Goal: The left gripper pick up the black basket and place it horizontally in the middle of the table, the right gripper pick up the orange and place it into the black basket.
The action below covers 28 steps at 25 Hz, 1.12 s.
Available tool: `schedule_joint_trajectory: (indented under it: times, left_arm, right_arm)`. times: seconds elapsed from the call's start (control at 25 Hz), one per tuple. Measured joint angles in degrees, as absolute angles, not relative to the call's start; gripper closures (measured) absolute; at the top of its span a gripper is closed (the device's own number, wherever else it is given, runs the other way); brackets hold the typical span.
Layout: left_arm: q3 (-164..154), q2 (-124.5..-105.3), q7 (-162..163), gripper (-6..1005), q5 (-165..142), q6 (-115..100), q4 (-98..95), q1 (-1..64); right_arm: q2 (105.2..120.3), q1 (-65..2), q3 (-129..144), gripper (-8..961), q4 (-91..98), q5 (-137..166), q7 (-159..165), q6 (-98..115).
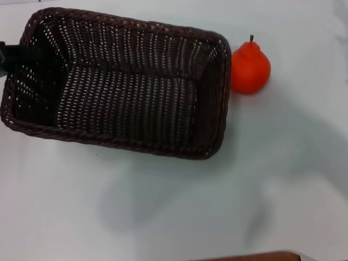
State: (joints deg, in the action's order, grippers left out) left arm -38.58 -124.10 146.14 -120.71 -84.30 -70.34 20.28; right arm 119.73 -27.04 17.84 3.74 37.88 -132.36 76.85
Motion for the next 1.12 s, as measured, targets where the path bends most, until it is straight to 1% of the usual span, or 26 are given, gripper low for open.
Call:
schedule_joint_trajectory:
  times: [0.48,1.12]
  left_arm:
    - [-38.9,-124.3,143.5,753,-116.0,-79.3,-63.4,17.4]
    - [-38.8,-124.38,141.8,726,-112.0,-79.4,-58.6,15.2]
  right_arm:
    - [119.79,-27.7,17.8,129,3.5,37.9,-132.3,76.8]
    - [119.89,-27.9,17.8,129,2.8,37.9,-132.3,76.1]
